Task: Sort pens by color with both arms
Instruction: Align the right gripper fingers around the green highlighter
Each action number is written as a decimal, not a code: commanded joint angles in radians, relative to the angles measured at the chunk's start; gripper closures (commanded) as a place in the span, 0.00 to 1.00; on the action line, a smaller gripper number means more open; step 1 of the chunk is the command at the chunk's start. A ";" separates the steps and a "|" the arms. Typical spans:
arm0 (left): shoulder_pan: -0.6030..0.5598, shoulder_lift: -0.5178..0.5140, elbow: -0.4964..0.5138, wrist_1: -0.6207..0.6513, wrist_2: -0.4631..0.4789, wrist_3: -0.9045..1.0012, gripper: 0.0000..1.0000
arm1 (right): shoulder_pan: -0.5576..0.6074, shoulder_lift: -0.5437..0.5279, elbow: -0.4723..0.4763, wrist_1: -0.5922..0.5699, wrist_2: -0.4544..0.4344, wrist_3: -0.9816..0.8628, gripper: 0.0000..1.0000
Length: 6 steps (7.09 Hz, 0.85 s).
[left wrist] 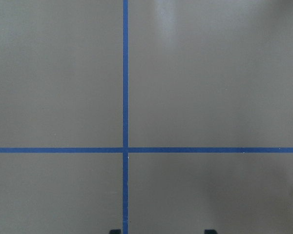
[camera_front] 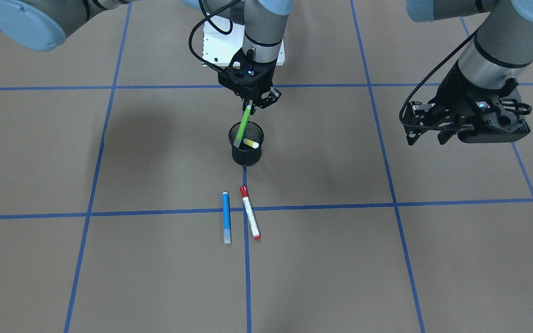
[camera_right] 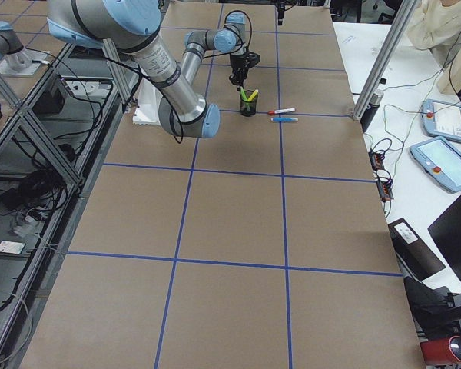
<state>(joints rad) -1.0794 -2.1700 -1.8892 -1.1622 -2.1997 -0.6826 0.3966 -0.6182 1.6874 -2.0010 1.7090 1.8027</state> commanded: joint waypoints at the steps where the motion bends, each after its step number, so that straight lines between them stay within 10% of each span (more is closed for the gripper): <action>1: 0.007 -0.001 0.004 -0.002 0.000 -0.002 0.35 | 0.016 -0.006 0.107 -0.067 0.014 -0.046 1.00; 6: 0.032 -0.002 0.007 -0.007 0.000 -0.012 0.34 | 0.077 0.025 0.198 0.044 -0.102 -0.195 1.00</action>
<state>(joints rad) -1.0534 -2.1721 -1.8822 -1.1675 -2.1997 -0.6927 0.4674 -0.5953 1.8939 -2.0361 1.6734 1.6709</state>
